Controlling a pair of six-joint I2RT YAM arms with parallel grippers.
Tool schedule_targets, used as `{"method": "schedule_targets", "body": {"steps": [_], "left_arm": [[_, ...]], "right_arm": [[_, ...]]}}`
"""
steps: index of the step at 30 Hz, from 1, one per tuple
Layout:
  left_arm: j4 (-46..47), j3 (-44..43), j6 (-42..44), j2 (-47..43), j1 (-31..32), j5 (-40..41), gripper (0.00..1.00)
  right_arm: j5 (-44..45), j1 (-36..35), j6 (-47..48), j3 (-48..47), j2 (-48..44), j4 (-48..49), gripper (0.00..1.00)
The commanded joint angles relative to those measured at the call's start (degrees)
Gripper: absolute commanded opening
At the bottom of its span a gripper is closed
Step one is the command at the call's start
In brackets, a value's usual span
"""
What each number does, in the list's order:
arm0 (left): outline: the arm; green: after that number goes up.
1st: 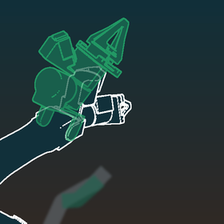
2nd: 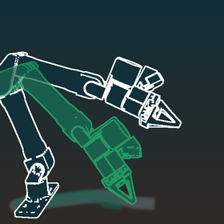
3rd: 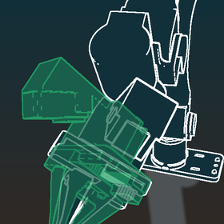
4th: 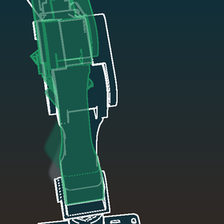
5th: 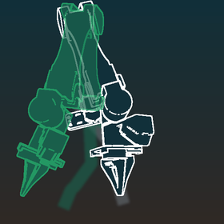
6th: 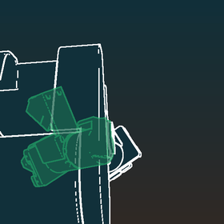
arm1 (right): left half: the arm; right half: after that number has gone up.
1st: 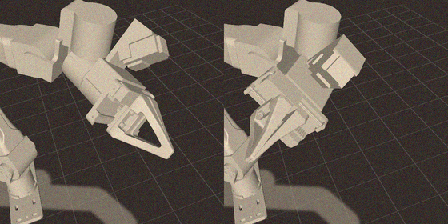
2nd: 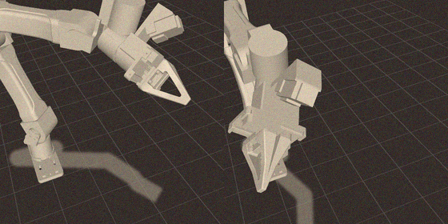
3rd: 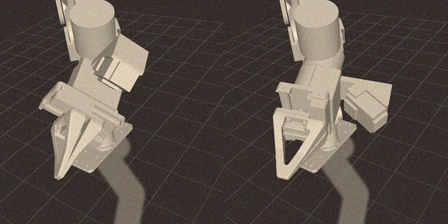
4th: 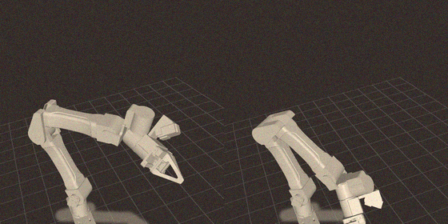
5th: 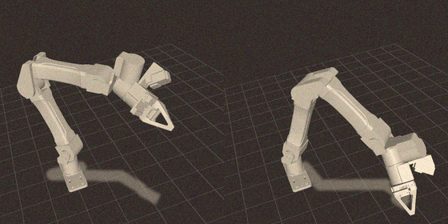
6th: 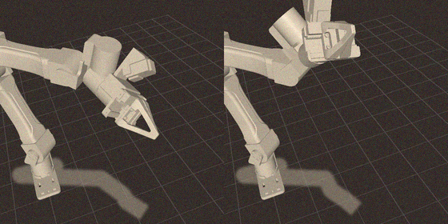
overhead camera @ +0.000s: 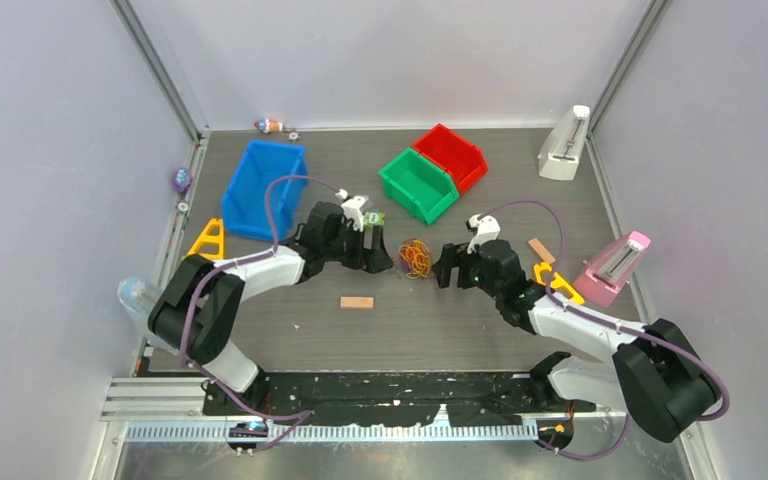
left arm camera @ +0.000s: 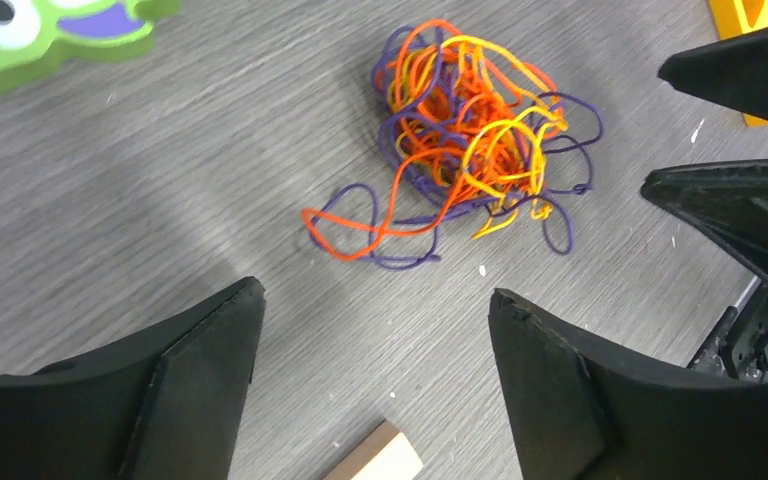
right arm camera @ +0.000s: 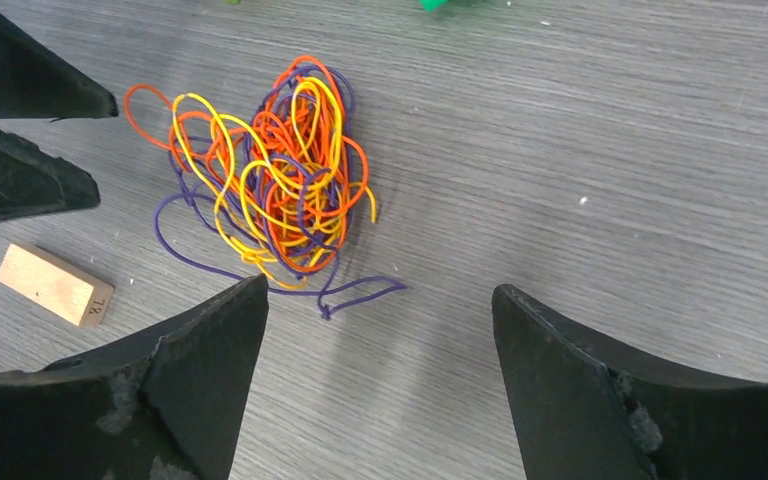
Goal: Untangle the cables
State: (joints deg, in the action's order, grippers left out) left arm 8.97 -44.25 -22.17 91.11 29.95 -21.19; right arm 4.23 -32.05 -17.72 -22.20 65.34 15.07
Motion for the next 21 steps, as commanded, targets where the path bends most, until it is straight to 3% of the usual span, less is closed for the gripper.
{"method": "schedule_targets", "body": {"steps": [1, 8, 11, 13, 15, 17, 19, 21], "left_arm": [[-1.8, -5.3, 3.7, 1.1, 3.1, 0.2, 0.86], [-8.4, -12.7, 4.9, 8.3, 5.6, -0.4, 0.83], [-12.1, -16.4, 4.4, 12.6, 5.6, -3.6, 0.73], [-14.1, -18.2, 4.3, 14.6, 5.6, -4.1, 0.54], [-15.2, -18.6, 4.4, 14.7, 5.4, -3.4, 0.29], [-15.1, -17.8, 4.4, 13.6, 5.2, -2.0, 0.04], [-14.3, -16.2, 4.1, 11.6, 4.7, 0.2, 0.00], [-11.9, -13.0, 3.4, 8.8, 3.6, 2.4, 0.00]], "right_arm": [[-4.3, 0.1, 0.4, -4.0, 3.1, 3.5, 0.88], [-10.4, 0.1, 0.9, -11.7, 16.1, -0.6, 0.89], [-12.7, 0.1, 0.9, -14.6, 19.9, -1.5, 0.83], [-13.5, 0.1, 1.1, -15.5, 21.1, -2.2, 0.73], [-14.1, 0.0, 1.3, -16.1, 21.9, -2.7, 0.57], [-14.5, 0.1, 1.3, -16.4, 21.7, -2.9, 0.17], [-13.0, 0.1, 1.2, -15.2, 19.2, -2.0, 0.07], [-8.8, 0.1, 0.5, -12.6, 15.1, -0.6, 0.06]]}}
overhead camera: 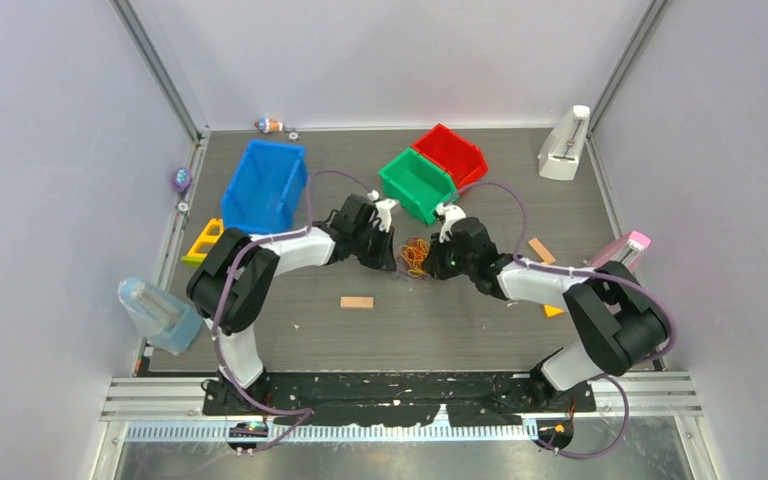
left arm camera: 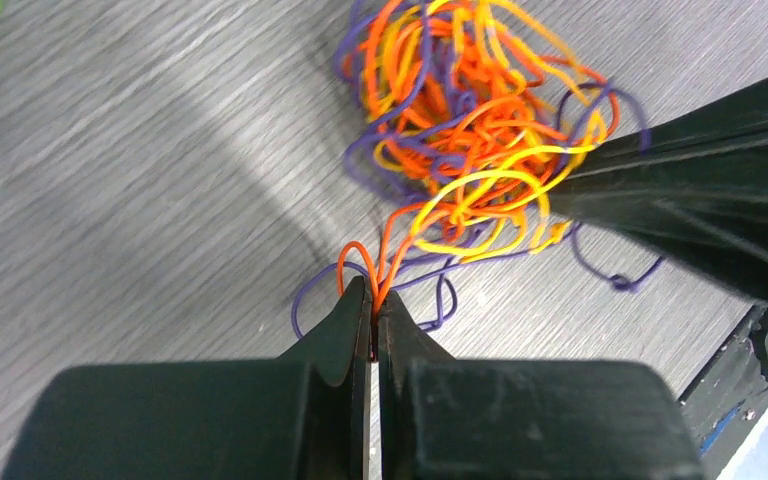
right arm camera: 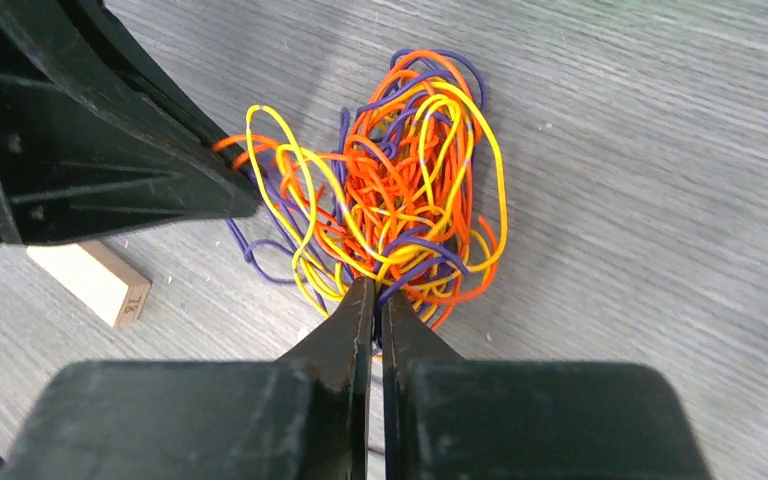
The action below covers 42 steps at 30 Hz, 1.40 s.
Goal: Untangle the cables
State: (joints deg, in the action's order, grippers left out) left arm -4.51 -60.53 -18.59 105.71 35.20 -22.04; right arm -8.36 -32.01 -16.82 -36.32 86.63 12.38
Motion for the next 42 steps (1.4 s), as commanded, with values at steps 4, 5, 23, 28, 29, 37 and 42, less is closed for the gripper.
{"method": "schedule_targets", "body": {"steps": [4, 5, 23, 28, 29, 37, 42], "left_arm": [[7.9, 10.5, -2.7, -13.3, -4.7, 6.9, 0.00], [9.5, 12.4, -3.4, -15.0, -5.5, 7.5, 0.00], [24.1, 37.1, -12.8, -43.9, -12.3, 33.6, 0.00], [25.3, 37.3, -10.1, -45.1, -12.3, 29.7, 0.00], [25.5, 36.9, -9.6, -44.6, -12.3, 28.1, 0.00], [26.1, 32.4, -7.7, -37.9, -12.1, 14.5, 0.00], [25.2, 31.6, -7.8, -36.8, -12.1, 14.5, 0.00]], "right_arm": [[18.7, 0.2, -2.0, 6.0, -14.0, 1.6, 0.05], [20.5, 0.2, -2.5, 7.1, -16.2, 1.1, 0.05], [51.7, 0.8, -14.8, 17.6, -36.7, -4.3, 0.05], [50.6, 0.9, -14.3, 16.9, -35.9, -4.7, 0.05], [49.6, 0.9, -13.6, 16.8, -35.9, -4.5, 0.05], [27.3, 0.8, -2.4, 18.4, -34.5, 5.1, 0.77], [15.9, 0.7, 0.3, 18.5, -31.9, 10.4, 0.92]]}}
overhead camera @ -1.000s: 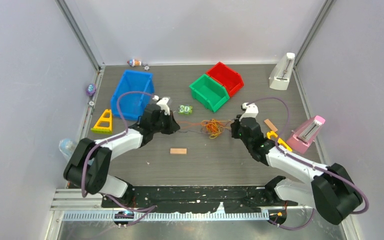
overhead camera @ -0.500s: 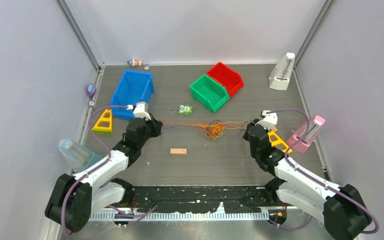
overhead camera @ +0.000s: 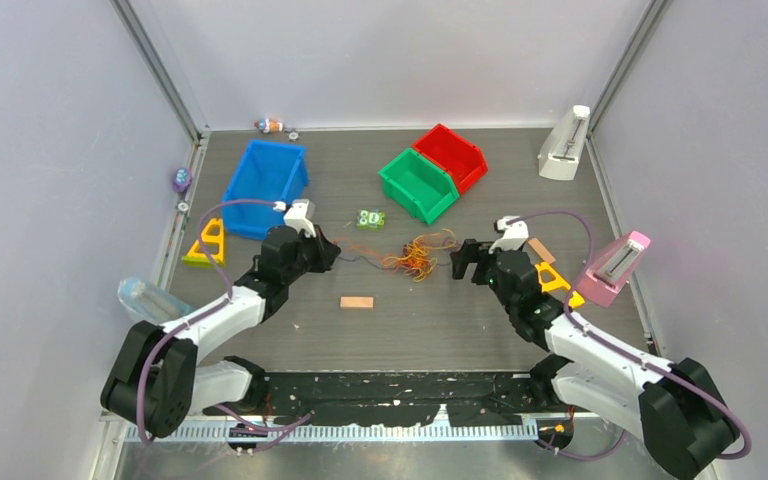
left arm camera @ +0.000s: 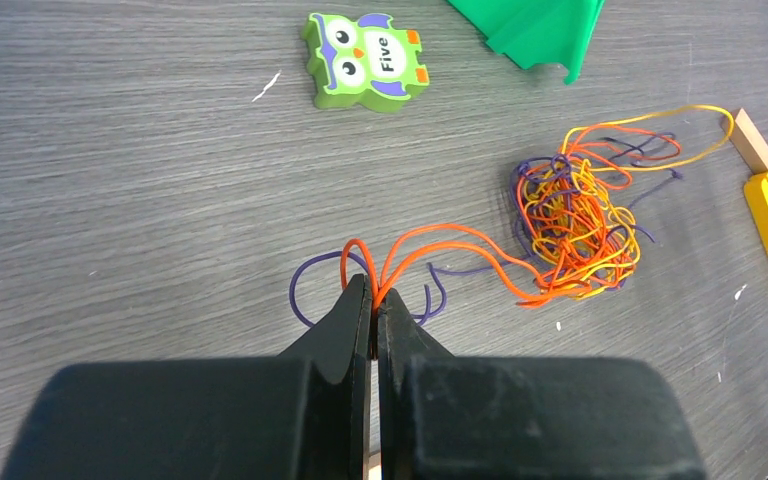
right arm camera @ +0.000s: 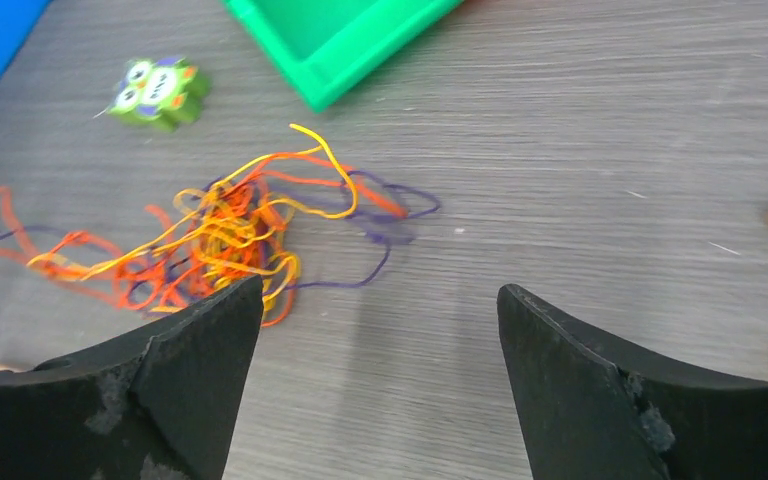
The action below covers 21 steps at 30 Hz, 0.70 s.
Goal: Untangle the cables
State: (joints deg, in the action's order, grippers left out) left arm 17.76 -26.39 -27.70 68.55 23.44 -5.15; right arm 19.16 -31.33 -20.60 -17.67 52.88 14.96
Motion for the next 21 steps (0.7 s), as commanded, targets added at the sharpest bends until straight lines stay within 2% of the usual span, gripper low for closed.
{"method": "schedule_targets", "body": {"steps": [1, 6, 12, 21], "left_arm": [[2.9, -2.7, 1.3, 0.6, -0.3, -2.8, 0.00], [2.8, -3.5, 1.1, 2.1, -0.3, -4.3, 0.00], [2.3, -3.7, 0.9, 2.4, -0.3, -3.9, 0.00], [2.1, -4.4, 1.0, 3.6, -0.2, -5.1, 0.00]], "right_arm": [[-12.6, -0.1, 4.2, -0.4, 3.2, 8.7, 0.93], [-16.7, -1.0, 5.0, -4.3, 10.0, 9.0, 0.94], [-17.9, -2.5, 4.6, -13.3, 18.8, 6.3, 0.92], [-23.8, -4.2, 4.1, -19.7, 31.2, 9.4, 0.90]]}}
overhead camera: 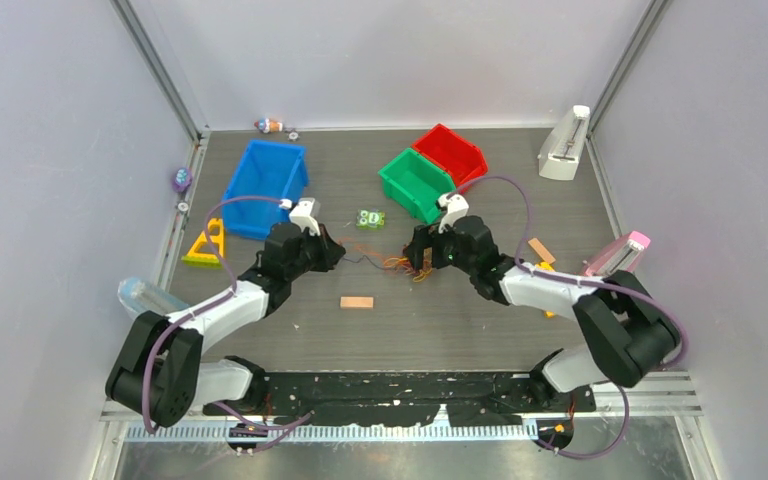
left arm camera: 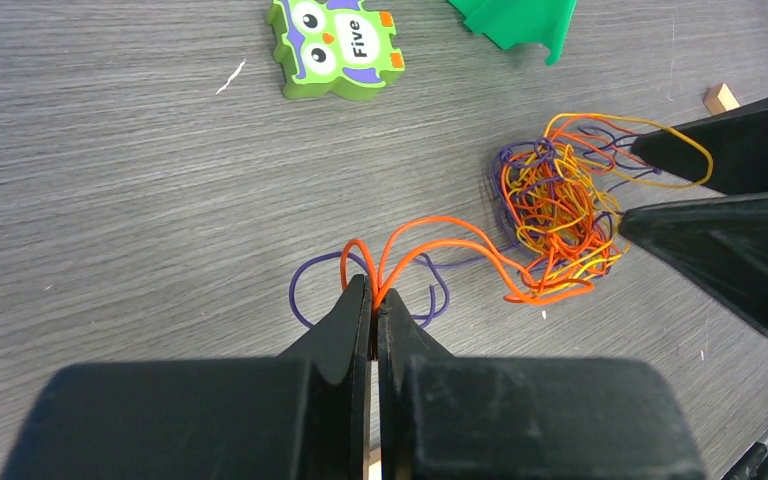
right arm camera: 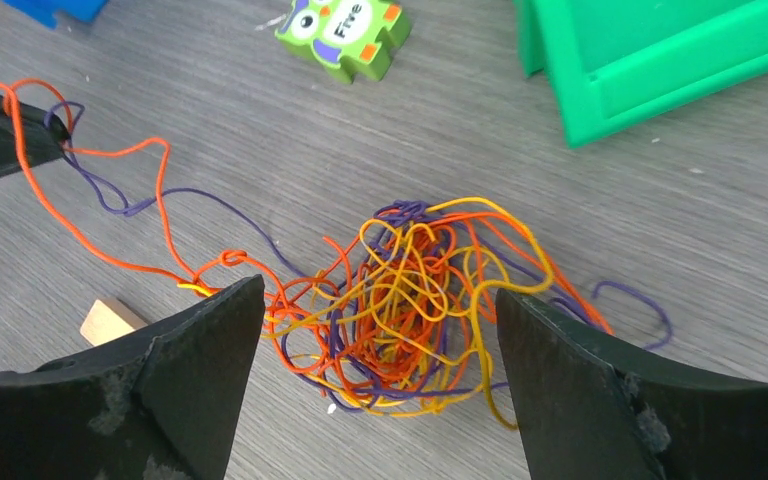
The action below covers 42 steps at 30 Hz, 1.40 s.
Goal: Untangle the cables
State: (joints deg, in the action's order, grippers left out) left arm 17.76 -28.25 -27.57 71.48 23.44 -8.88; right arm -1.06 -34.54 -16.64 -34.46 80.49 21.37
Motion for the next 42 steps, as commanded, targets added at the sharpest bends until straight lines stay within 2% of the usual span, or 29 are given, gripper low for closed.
{"method": "schedule_targets", "body": {"steps": [1, 6, 8, 9, 10, 11, 12, 14, 16, 20, 23, 27, 28, 29, 31, 32, 35, 38, 39, 42], "left_arm": [[2.1, -2.7, 0.9, 0.8, -0.2, -1.3, 0.00], [1.0, -3.2, 1.0, 1.2, -0.1, -0.5, 0.00], [0.4, -3.2, 1.1, 1.0, -0.2, 0.7, 0.00], [0.0, -3.2, 1.0, 0.7, -0.2, 1.7, 0.00], [-0.5, -2.9, 0.9, -0.1, -0.2, 3.2, 0.00], [-0.7, -2.1, 0.5, -1.3, -0.4, 4.8, 0.00], [0.0, -0.6, 0.0, -3.2, -0.7, 6.7, 0.00], [3.9, 4.1, -0.8, -7.8, -1.1, 11.6, 0.00], [6.0, 8.3, -1.8, -12.8, -1.3, 17.1, 0.00], [3.8, 9.6, -2.6, -17.0, -1.9, 23.5, 0.00], [3.5, 10.7, -3.4, -18.9, -2.2, 26.4, 0.00], [2.8, 11.6, -4.8, -20.6, -2.2, 30.4, 0.00], [3.3, 11.6, -4.7, -20.7, -2.2, 30.1, 0.00], [4.4, 11.6, -3.7, -20.6, -2.2, 28.2, 0.00], [6.1, 10.9, -0.4, -19.8, -2.2, 21.5, 0.00], [6.7, 10.2, 0.7, -18.9, -2.2, 17.1, 0.02], [9.5, 7.1, 3.7, -14.0, -1.3, 3.2, 0.37], [9.7, 3.9, 6.3, -9.3, 1.8, -1.3, 0.55], [10.3, 3.1, 7.0, -8.2, 2.9, -3.0, 0.65], [11.9, 0.8, 9.2, -4.7, 5.8, -9.5, 0.80]], "right_arm": [[-3.7, -1.5, 0.3, -3.8, 5.4, 2.7, 0.90], [3.9, -2.2, 0.0, -8.5, 10.3, -5.3, 0.85], [6.5, -2.3, -0.6, -8.9, 10.7, -7.9, 0.73], [7.3, -2.3, -1.0, -9.0, 10.7, -9.0, 0.55], [7.8, -2.3, -1.2, -9.1, 10.5, -9.5, 0.45], [9.4, -2.3, -1.8, -9.1, 10.1, -10.3, 0.27], [10.2, -2.2, -2.1, -8.5, 8.8, -10.6, 0.13], [13.8, -2.1, -2.5, -6.4, 5.0, -9.7, 0.06], [20.6, -1.5, -3.8, -3.3, 0.2, -8.9, 0.05], [32.3, 1.6, -9.0, 3.3, -9.7, -9.6, 0.05], [32.5, 6.3, -12.3, 9.9, -17.9, -7.7, 0.05], [27.2, 10.4, -13.8, 14.8, -22.9, -2.7, 0.05], [22.1, 10.7, -12.1, 14.8, -22.7, -0.6, 0.05], [19.1, 10.9, -10.8, 14.2, -21.8, 0.3, 0.05], [3.6, 10.9, -6.9, 13.1, -19.2, 5.5, 0.06], [0.5, 11.0, -6.7, 13.0, -18.2, 7.1, 0.05], [-13.5, 10.7, -6.5, 12.2, -13.5, 14.4, 0.05], [-21.0, 8.2, -5.9, 11.2, -11.2, 18.1, 0.05], [-22.9, 7.6, -5.2, 11.1, -11.1, 19.2, 0.05], [-24.7, 4.6, -3.7, 11.1, -11.4, 20.5, 0.05]]}}
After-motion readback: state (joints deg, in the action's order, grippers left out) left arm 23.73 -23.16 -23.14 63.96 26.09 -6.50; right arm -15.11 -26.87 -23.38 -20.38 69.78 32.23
